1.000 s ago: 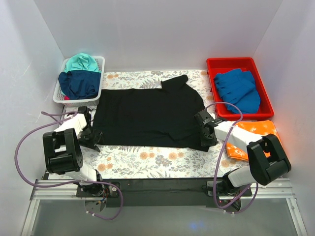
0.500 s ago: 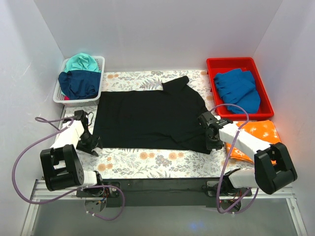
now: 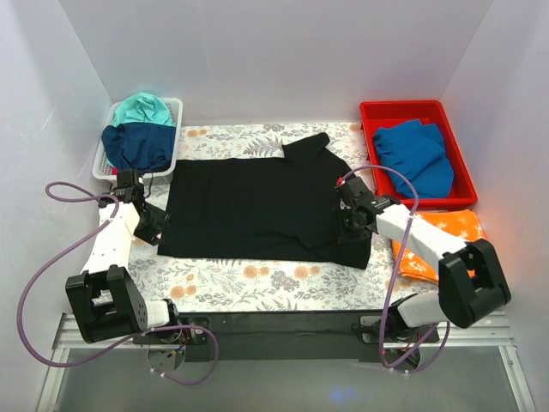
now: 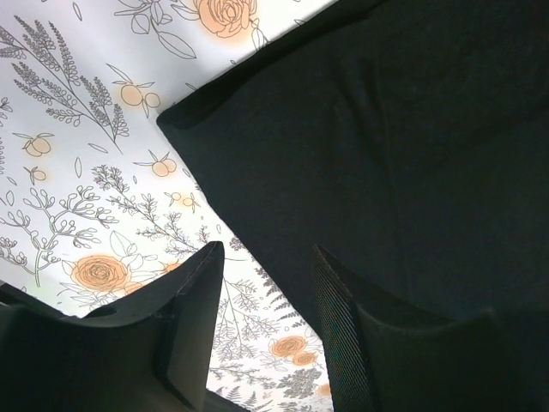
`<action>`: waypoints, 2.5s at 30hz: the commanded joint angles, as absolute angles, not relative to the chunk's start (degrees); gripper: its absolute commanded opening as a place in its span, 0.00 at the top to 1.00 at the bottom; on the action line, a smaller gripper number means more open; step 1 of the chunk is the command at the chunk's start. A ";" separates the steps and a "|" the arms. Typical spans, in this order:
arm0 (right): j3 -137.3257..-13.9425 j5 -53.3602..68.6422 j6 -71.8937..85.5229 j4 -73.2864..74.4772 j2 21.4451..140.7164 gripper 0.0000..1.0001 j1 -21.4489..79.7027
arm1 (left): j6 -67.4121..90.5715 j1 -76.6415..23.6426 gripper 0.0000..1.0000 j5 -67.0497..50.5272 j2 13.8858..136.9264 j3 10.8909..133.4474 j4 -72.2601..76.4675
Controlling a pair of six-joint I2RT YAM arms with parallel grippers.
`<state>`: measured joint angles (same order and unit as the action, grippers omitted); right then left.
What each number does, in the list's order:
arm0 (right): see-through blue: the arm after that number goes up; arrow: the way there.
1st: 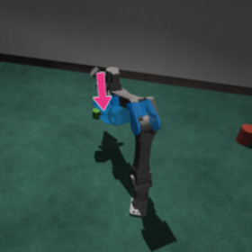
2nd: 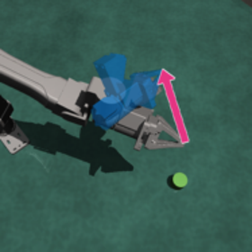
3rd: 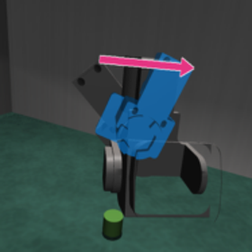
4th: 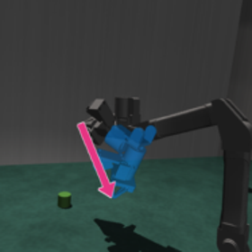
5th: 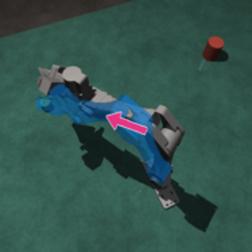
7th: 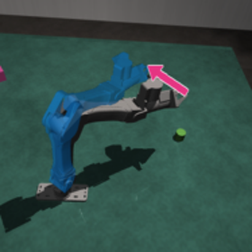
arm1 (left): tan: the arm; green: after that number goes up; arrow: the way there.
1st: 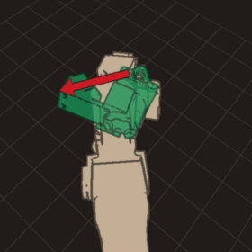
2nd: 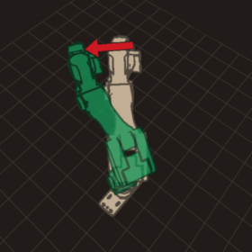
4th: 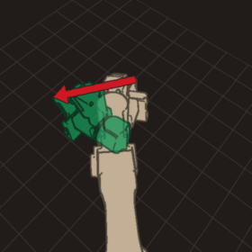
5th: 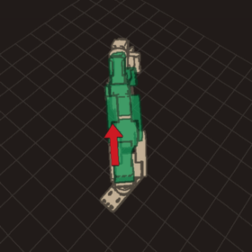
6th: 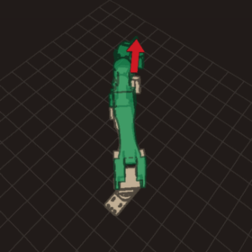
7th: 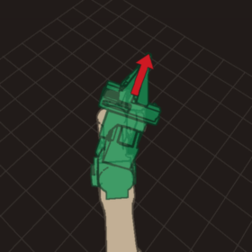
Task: Fold and stack the t-shirts
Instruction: Fold the tshirt
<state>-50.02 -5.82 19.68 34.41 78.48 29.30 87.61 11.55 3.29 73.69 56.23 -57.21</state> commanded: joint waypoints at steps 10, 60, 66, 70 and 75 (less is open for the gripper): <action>-52.82 -2.02 15.03 29.00 86.48 0.61 32.52 | 85.87 11.51 0.56 2.72 74.00 56.69 -56.51; -62.58 -5.71 15.03 29.18 89.12 0.57 45.25 | 83.23 11.51 0.55 1.49 77.78 54.49 -53.61; -61.70 -9.84 15.73 29.79 91.67 0.56 45.79 | 82.97 11.51 0.55 1.14 78.66 54.32 -53.17; -62.58 -12.21 14.50 29.88 94.38 0.56 45.79 | 82.97 11.51 0.55 1.05 78.84 54.32 -53.00; -62.75 -11.51 14.06 30.32 95.80 0.57 45.88 | 82.97 11.51 0.55 1.40 79.01 54.58 -53.09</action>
